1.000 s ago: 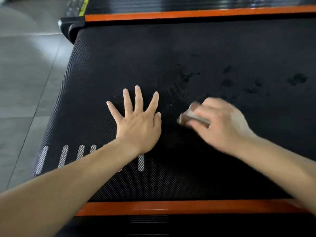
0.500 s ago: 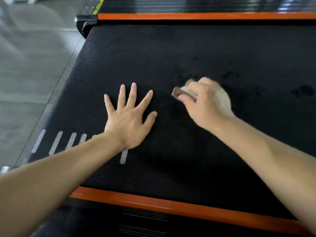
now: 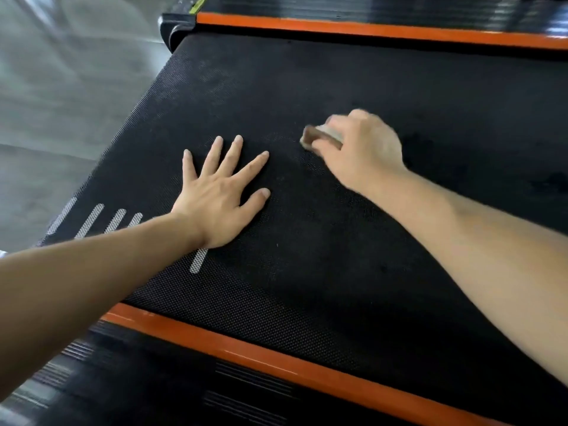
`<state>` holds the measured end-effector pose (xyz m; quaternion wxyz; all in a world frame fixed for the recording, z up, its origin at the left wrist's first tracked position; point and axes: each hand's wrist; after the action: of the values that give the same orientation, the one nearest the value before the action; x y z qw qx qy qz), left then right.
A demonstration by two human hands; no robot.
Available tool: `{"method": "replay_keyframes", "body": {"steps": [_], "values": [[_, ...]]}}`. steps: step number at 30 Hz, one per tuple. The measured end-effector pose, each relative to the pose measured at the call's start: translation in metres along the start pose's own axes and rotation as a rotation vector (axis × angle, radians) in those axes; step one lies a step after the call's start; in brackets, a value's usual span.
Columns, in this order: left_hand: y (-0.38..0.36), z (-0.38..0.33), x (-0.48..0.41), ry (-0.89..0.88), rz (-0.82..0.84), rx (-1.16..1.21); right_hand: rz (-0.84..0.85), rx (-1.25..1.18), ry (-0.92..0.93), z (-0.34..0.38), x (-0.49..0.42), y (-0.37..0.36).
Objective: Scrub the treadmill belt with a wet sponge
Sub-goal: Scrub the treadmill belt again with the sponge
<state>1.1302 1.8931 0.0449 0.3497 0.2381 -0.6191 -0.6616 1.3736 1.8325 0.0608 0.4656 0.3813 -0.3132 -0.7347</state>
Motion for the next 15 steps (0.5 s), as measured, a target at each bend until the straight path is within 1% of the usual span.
{"method": "replay_keyframes", "body": {"steps": [2,3,4,7,8,9,10,13,14,15], "values": [[-0.001,0.000,-0.002,-0.005,-0.001,0.004,-0.104,0.029,-0.160,-0.010,-0.025,0.005],[-0.001,0.001,-0.001,-0.007,0.004,0.003,-0.116,0.011,-0.190,-0.007,-0.027,0.001],[-0.001,0.001,0.000,-0.010,0.007,0.002,-0.098,-0.020,-0.165,0.001,-0.023,-0.005],[-0.001,-0.001,0.000,-0.016,0.010,-0.006,0.037,-0.082,0.084,0.022,0.011,-0.016],[0.000,-0.001,0.000,-0.014,0.010,-0.011,0.061,-0.070,0.117,0.021,0.013,-0.015],[0.001,-0.001,-0.001,-0.015,0.013,-0.013,0.052,-0.037,0.109,0.015,0.005,-0.014],[0.002,-0.001,-0.001,-0.020,0.019,-0.010,0.008,0.002,0.054,0.010,-0.010,-0.014],[0.010,-0.001,-0.007,-0.018,0.019,0.031,-0.131,0.047,-0.218,0.000,-0.052,-0.012],[0.012,-0.003,-0.013,-0.020,0.005,0.042,-0.143,0.052,-0.228,0.001,-0.054,-0.016],[0.014,-0.005,-0.021,-0.022,-0.009,0.051,-0.122,0.028,-0.192,0.005,-0.051,-0.019]]}}
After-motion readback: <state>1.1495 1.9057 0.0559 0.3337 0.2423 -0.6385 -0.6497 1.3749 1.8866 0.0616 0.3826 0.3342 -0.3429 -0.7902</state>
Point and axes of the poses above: each hand's wrist, its own x-axis away from the middle knuckle, its own y-axis out of the back of the hand, z = x × y, and after that the axes turned 13 degrees about -x, right-handed
